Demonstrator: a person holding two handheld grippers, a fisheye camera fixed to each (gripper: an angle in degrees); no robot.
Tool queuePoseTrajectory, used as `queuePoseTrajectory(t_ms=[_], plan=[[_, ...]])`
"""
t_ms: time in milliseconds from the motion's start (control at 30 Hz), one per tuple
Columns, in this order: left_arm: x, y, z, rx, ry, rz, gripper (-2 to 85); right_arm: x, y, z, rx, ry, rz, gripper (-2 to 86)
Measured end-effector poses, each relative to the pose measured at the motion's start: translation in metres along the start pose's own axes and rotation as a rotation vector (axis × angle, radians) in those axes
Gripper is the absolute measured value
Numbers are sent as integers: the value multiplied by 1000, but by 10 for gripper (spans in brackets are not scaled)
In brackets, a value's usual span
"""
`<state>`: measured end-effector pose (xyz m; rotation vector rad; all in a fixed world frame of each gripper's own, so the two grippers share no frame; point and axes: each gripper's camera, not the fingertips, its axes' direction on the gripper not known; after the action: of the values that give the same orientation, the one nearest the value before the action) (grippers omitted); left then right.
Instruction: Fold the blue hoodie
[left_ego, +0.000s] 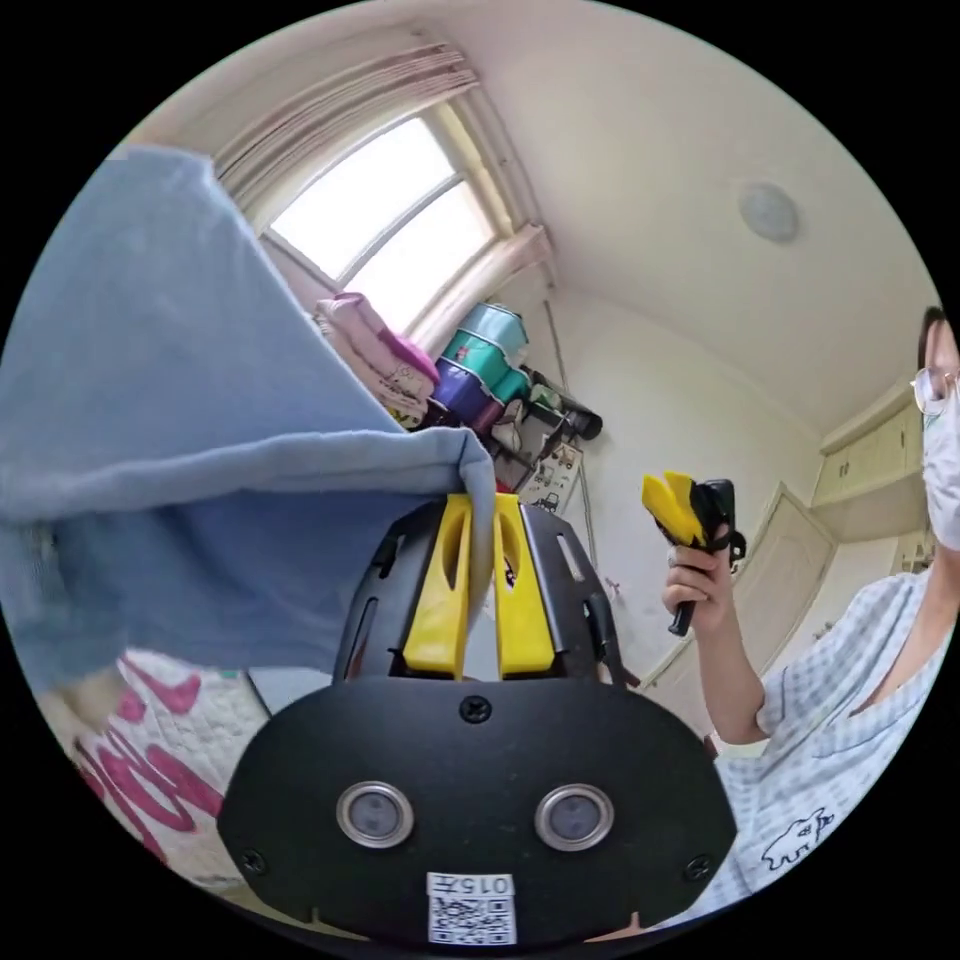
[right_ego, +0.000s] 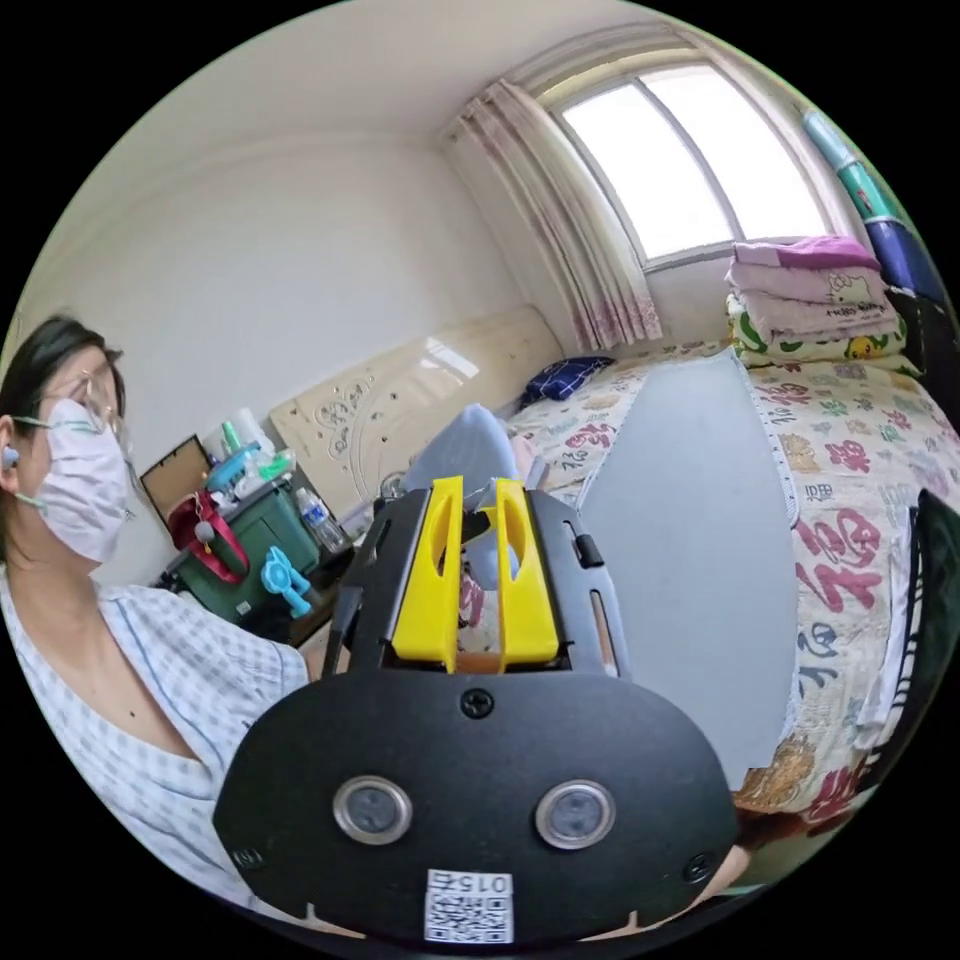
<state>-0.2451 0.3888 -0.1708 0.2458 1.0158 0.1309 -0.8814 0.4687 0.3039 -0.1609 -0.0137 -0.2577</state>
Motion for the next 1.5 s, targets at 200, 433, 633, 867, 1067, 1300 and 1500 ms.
queuePoseTrajectory(t_ms=[200, 433, 633, 867, 1067, 1300, 1500], plan=[[-9, 47, -80, -16, -255, 22, 63, -22, 11, 101, -118, 73, -252, 79], [-41, 89, -230, 131, -363, -120, 53, -79, 7, 259, -202, 37, -453, 115], [-57, 137, -283, 191, -344, -245, 43, -123, 19, 400, -296, 173, -565, 148], [-69, 165, -308, 206, -330, -291, 24, -121, 23, 473, -376, 457, -687, 97], [-80, 107, -326, 252, -511, -229, 62, -86, -5, 334, -202, 351, -534, 36], [-133, -74, -327, 316, -675, -58, 84, 44, -35, 109, 6, 88, 14, 26], [-223, -177, -279, 154, -723, -82, 117, 45, -36, 27, 67, 80, 60, 27]])
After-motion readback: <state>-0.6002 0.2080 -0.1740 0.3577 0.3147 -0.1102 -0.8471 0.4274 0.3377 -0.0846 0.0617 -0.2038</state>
